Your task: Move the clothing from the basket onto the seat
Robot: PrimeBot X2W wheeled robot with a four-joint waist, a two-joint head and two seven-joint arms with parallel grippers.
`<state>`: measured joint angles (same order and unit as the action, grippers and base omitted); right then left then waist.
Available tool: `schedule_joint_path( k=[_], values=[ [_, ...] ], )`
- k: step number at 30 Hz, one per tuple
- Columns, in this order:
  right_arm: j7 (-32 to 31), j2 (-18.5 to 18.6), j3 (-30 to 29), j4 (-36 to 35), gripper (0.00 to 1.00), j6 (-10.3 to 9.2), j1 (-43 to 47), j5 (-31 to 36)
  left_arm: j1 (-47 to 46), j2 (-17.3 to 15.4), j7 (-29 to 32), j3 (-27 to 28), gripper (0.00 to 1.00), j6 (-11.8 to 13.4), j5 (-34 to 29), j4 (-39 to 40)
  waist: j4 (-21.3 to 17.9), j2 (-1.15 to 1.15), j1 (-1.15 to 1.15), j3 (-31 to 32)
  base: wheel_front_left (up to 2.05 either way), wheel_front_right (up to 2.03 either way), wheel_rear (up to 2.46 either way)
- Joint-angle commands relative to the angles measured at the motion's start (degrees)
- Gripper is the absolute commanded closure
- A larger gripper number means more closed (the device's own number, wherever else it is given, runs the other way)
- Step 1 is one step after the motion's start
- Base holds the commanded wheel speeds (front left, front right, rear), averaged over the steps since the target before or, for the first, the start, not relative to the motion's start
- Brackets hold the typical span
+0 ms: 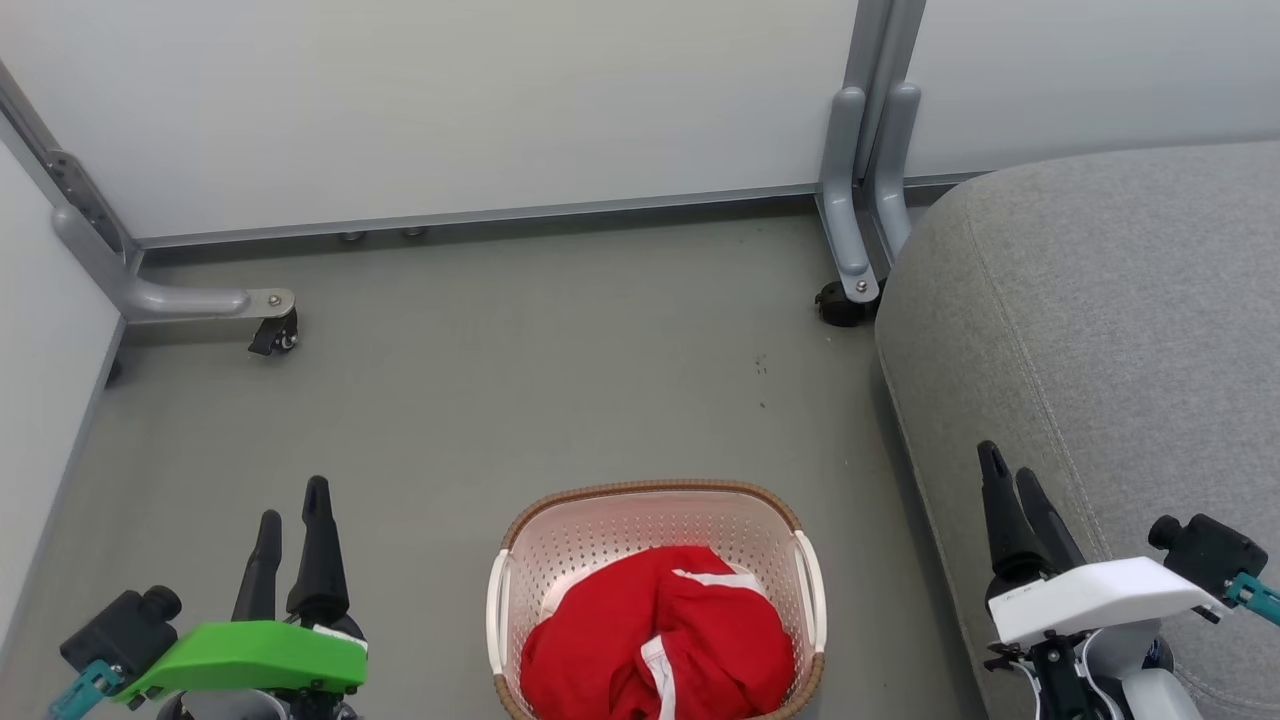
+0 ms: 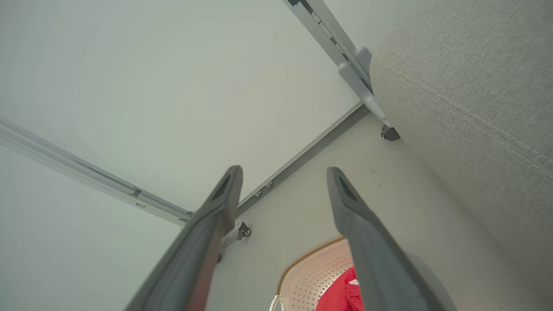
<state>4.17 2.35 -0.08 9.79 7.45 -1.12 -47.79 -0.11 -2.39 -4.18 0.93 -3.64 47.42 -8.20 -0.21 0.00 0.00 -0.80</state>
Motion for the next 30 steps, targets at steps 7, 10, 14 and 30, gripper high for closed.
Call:
schedule_joint_path(
  k=[7, 10, 14, 30],
  values=[
    [1.7, 0.3, 1.1, -1.9, 0.00, 0.03, 0.3, 6.7, 0.6, -0.4, -1.7, -1.2, 0.00, 0.9, -7.2, 1.7, 0.0, 0.00, 0.00, -0.1, 0.00, 0.00, 0.00],
    [2.3, 0.4, 1.4, -2.3, 0.00, 0.03, 0.4, 8.9, 0.7, -0.4, -2.2, -1.6, 0.00, 1.2, -9.6, 2.2, 0.0, 0.00, 0.00, -0.2, 0.00, 0.00, 0.00],
    [2.9, 0.4, 1.7, -2.9, 0.00, 0.03, 0.5, 11.7, 0.8, -0.4, -2.9, -2.0, 0.00, 1.6, -12.7, 2.7, 0.0, 0.00, 0.00, -0.3, 0.00, 0.00, 0.00],
    [5.3, 0.5, 3.2, -4.3, 0.00, 0.03, 1.4, 21.5, 1.7, -0.9, -5.3, -4.1, 0.00, 1.6, -22.8, 3.6, -0.1, 0.00, 0.00, -0.4, 0.00, 0.00, 0.00]
  ],
)
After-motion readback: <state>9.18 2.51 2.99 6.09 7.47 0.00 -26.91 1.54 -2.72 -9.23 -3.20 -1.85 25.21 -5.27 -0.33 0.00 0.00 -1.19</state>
